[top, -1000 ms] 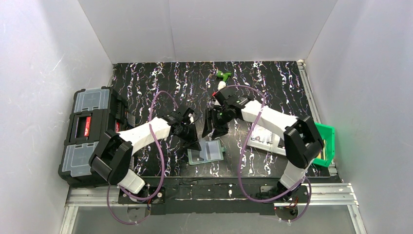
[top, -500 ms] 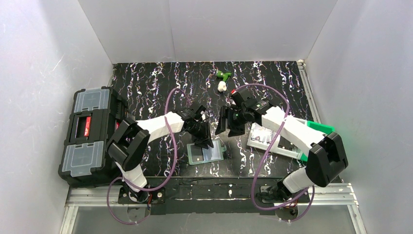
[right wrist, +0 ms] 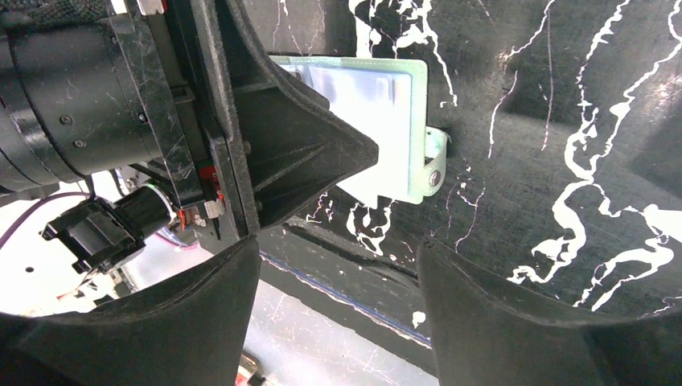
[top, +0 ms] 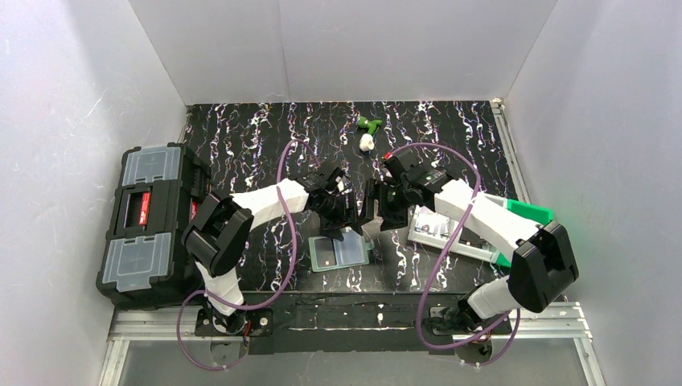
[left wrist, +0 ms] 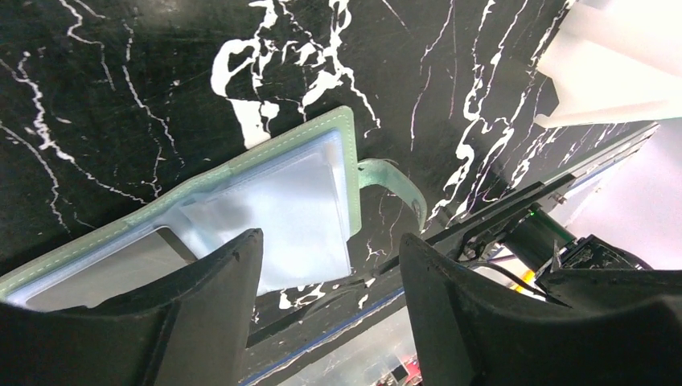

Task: Take the credit cards out of the card holder
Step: Remove the credit card from the card holder.

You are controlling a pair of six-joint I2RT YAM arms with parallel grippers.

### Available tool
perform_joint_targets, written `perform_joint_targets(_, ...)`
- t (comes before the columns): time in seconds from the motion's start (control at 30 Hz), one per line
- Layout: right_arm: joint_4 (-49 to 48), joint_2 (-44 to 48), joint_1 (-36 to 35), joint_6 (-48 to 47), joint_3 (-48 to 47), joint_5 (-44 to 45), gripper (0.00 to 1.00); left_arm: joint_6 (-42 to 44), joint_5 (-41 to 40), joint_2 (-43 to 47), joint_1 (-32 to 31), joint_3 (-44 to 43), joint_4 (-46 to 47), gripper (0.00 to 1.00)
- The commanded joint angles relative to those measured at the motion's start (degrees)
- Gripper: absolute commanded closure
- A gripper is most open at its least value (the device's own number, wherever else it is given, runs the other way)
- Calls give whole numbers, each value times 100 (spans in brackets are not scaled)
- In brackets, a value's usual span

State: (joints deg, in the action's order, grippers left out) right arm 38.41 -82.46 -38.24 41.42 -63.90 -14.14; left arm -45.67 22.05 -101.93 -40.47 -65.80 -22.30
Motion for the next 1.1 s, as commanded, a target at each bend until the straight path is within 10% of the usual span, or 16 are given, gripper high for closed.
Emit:
perform_joint_targets(0.0,-204,15,-95,51,-84,-196,23,169,-83,385,144,-118,-317,38)
perform_joint_targets(0.33,-886,-744,-452,215,-245,-1137,42,433,-953,1220,558,266,-1361,54)
perform_joint_targets(0.73,-1395,-2144,-720,353,-624,-1838,60,536,-920,1542,786,1144,-1285,99)
perform_joint_targets(1.07,-1515,-2665,-720,265,-560,-1701,63,582,-967,1130,786,1378,-965,100)
